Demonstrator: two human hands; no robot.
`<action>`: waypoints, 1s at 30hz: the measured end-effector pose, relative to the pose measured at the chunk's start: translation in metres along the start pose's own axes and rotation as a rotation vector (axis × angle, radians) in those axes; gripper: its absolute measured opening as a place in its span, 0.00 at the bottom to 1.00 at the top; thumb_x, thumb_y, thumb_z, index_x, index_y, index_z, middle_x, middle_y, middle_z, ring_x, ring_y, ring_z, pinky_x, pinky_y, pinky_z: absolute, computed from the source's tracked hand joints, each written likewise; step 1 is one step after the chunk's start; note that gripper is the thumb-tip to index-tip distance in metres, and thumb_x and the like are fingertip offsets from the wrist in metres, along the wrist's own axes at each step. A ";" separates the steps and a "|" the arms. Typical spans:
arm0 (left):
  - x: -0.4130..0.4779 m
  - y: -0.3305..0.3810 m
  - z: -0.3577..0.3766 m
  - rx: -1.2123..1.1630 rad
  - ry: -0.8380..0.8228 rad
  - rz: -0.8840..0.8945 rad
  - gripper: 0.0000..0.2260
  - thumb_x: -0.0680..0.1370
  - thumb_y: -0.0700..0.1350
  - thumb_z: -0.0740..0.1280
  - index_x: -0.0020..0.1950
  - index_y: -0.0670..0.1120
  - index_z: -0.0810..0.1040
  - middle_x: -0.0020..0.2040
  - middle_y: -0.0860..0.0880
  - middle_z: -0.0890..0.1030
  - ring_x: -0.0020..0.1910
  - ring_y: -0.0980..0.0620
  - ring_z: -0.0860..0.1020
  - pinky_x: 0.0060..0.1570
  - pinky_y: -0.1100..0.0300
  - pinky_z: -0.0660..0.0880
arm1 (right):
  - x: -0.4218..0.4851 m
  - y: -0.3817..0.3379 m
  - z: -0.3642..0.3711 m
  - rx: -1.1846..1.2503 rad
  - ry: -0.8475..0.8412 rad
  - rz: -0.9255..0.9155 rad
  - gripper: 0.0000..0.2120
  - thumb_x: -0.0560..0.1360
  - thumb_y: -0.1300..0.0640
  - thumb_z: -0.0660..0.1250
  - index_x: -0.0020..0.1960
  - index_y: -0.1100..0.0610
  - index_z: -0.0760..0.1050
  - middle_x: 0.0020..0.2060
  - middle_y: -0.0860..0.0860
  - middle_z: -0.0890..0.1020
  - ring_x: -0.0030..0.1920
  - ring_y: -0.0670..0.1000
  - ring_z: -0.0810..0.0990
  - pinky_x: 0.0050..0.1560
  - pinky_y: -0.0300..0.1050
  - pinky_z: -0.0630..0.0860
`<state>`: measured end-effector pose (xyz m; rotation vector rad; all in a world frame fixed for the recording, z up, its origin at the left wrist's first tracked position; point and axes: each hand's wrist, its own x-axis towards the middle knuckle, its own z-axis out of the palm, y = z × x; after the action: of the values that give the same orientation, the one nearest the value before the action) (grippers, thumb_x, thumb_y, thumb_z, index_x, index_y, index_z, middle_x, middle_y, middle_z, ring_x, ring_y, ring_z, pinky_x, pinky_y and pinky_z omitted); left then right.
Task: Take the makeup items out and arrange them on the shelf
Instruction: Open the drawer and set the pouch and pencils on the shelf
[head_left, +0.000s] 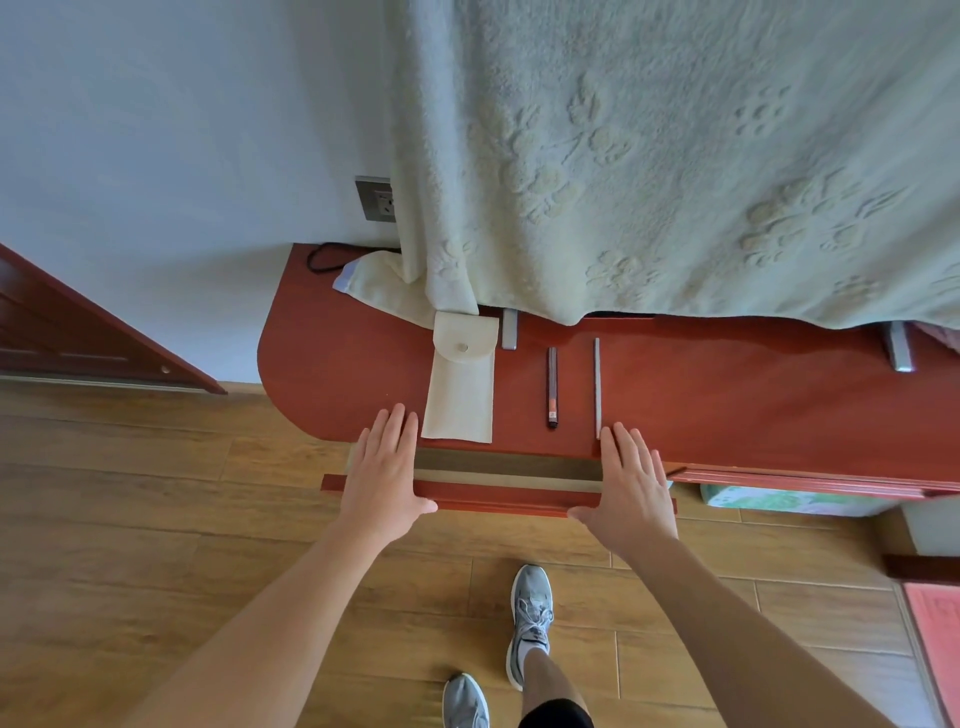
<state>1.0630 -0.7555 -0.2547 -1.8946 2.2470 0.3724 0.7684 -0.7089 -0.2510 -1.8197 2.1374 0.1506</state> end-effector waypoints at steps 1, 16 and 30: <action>0.000 -0.001 -0.001 -0.006 0.000 0.002 0.53 0.69 0.64 0.74 0.81 0.46 0.45 0.82 0.46 0.46 0.81 0.45 0.45 0.79 0.47 0.49 | 0.001 0.000 0.000 0.000 0.003 -0.001 0.55 0.68 0.35 0.72 0.79 0.56 0.43 0.79 0.52 0.47 0.79 0.54 0.43 0.78 0.52 0.44; 0.012 -0.001 -0.005 -0.067 0.168 -0.058 0.40 0.67 0.62 0.77 0.74 0.47 0.70 0.75 0.48 0.68 0.75 0.46 0.65 0.73 0.47 0.63 | 0.014 0.006 0.004 0.067 0.192 0.019 0.41 0.65 0.42 0.78 0.72 0.58 0.68 0.71 0.50 0.69 0.72 0.54 0.64 0.71 0.52 0.63; 0.029 -0.001 0.011 -0.080 0.334 -0.103 0.28 0.63 0.58 0.81 0.57 0.45 0.80 0.63 0.47 0.78 0.63 0.43 0.74 0.59 0.44 0.72 | 0.027 0.011 0.020 0.078 0.415 -0.029 0.28 0.63 0.53 0.80 0.59 0.61 0.77 0.58 0.54 0.78 0.58 0.59 0.76 0.55 0.57 0.74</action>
<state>1.0587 -0.7797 -0.2740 -2.2486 2.3489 0.1400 0.7578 -0.7267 -0.2802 -1.9700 2.3400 -0.3425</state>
